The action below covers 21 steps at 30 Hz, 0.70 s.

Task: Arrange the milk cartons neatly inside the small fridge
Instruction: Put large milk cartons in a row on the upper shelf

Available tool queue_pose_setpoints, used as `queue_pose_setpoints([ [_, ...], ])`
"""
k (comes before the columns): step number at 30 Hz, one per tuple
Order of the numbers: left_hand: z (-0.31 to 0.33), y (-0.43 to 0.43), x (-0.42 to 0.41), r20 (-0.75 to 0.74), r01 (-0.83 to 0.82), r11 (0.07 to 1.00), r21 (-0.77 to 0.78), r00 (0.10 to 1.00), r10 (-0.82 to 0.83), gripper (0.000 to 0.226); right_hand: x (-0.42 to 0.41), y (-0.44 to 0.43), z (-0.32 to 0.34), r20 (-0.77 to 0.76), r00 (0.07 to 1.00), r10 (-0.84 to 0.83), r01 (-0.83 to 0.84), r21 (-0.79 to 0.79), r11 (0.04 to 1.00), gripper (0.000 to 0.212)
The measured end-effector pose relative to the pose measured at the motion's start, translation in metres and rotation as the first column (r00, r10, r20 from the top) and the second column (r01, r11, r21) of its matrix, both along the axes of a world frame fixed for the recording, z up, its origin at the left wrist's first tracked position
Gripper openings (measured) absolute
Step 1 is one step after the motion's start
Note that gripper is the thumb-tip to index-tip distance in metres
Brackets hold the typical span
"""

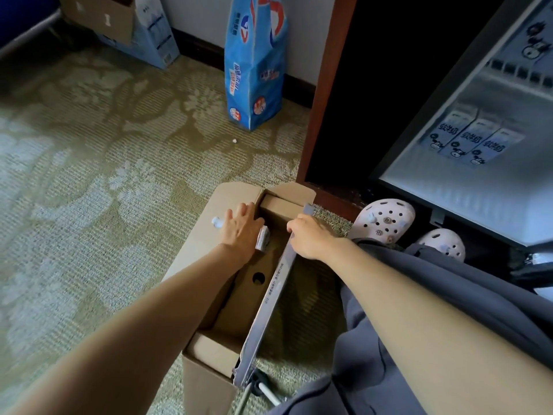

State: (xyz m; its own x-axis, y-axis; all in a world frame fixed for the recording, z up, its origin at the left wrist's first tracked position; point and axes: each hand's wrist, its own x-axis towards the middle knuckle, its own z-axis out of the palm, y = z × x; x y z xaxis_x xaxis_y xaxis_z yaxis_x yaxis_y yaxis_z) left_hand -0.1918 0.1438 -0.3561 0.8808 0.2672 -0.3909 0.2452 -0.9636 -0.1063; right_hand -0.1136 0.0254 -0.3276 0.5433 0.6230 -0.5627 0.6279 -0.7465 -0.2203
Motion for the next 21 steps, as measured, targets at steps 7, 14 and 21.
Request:
queue_pose_setpoints([
  [7, 0.026, 0.000, -0.005, -0.049, -0.087, 0.990, -0.109, 0.995, 0.082, 0.076, -0.007, -0.003, 0.010, -0.021, 1.000, -0.007, 0.007, -0.029, 1.000, 0.024],
  [14, 0.100, -0.009, 0.005, 0.144, -0.179, 0.932, -0.316, 0.962, 0.233, 0.064, -0.014, -0.009, 0.032, -0.057, 0.979, -0.194, 0.197, 0.043, 0.980, 0.037],
  [21, 0.168, -0.038, 0.026, 0.307, 0.047, 0.911, -0.409, 0.947, 0.090, 0.062, 0.004, -0.041, 0.074, -0.170, 0.918, -0.360, 0.397, 0.446, 0.802, 0.070],
])
